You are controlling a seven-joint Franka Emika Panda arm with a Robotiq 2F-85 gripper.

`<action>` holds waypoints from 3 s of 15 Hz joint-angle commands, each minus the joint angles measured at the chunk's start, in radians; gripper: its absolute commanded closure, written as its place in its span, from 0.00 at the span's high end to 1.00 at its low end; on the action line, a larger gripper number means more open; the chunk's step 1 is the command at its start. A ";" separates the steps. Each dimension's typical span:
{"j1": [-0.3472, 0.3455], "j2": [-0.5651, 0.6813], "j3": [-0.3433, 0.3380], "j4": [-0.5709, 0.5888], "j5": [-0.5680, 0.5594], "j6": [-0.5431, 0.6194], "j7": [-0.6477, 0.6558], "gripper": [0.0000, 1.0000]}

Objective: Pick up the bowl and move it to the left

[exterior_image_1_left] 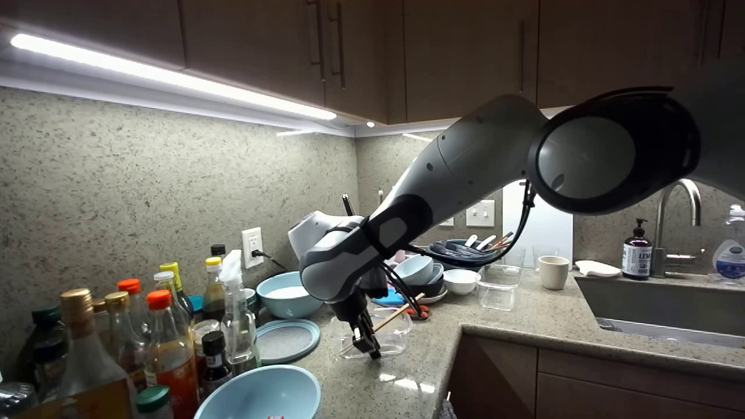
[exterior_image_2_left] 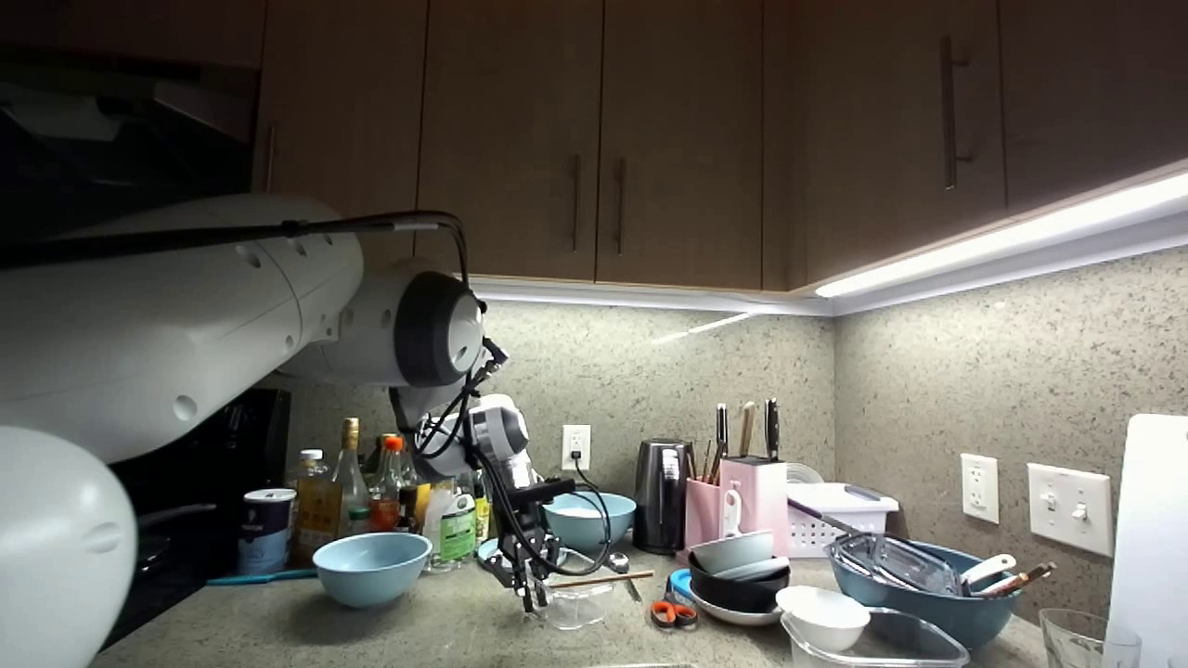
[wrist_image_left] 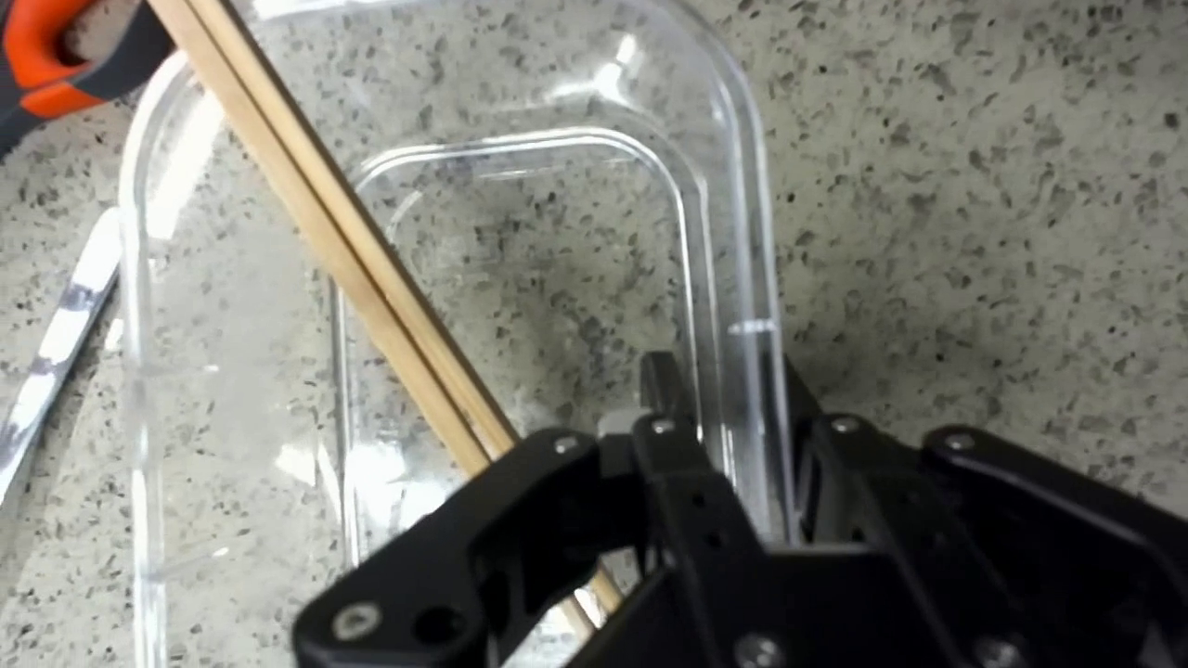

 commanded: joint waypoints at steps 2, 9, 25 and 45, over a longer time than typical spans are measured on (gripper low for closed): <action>0.010 -0.004 -0.012 0.012 -0.011 -0.006 0.005 0.04; 0.083 -0.081 -0.054 -0.030 -0.048 -0.216 0.092 0.08; 0.087 -0.201 -0.024 -0.099 -0.058 -0.280 0.130 0.07; -0.222 -0.485 -0.123 -0.556 -0.004 0.063 0.323 0.06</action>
